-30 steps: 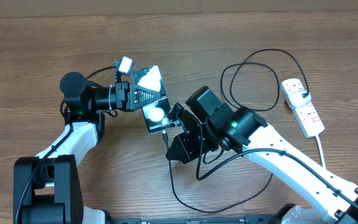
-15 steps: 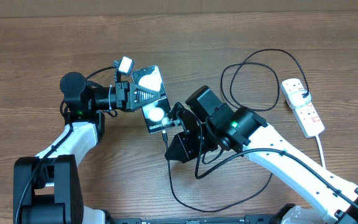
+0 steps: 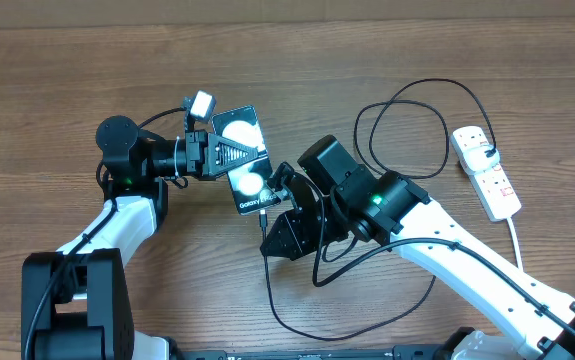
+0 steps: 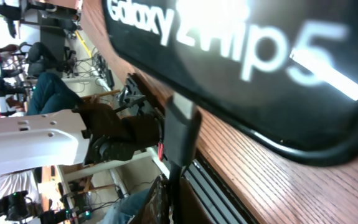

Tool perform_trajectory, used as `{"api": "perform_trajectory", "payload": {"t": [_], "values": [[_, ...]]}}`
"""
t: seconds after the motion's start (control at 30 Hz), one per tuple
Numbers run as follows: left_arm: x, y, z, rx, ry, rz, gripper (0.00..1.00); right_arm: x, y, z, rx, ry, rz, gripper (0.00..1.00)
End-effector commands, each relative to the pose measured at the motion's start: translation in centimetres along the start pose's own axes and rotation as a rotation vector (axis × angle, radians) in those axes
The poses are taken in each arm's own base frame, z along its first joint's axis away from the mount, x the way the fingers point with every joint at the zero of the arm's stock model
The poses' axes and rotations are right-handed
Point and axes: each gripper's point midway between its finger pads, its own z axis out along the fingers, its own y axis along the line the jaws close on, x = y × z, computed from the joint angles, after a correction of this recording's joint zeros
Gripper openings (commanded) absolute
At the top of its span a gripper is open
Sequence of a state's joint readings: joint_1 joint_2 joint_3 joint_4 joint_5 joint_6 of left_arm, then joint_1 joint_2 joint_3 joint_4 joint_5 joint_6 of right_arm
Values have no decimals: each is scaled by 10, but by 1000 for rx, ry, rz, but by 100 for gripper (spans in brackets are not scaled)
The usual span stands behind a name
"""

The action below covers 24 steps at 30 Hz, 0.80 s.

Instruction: Plug charger to phone and switch on socket

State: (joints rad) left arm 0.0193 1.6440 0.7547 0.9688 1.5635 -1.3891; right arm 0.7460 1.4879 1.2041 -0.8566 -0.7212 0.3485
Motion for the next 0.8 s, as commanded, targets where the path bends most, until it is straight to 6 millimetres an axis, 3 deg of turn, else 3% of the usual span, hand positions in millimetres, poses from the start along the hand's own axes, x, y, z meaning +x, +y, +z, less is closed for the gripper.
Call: {"api": "perform_trajectory", "payload": {"t": [0.0, 0.3, 0.5, 0.77], "values": [[0, -9, 4, 6, 29, 17, 4, 1, 10, 2, -55, 17, -13, 4], [-1, -9, 4, 7, 29, 37, 4, 1, 9, 2, -52, 14, -111, 4], [0, -9, 4, 7, 30, 43, 4, -3, -11, 0, 56, -11, -128, 4], [0, -9, 4, 7, 30, 61, 4, -14, -25, -12, 72, -47, -134, 4]]}}
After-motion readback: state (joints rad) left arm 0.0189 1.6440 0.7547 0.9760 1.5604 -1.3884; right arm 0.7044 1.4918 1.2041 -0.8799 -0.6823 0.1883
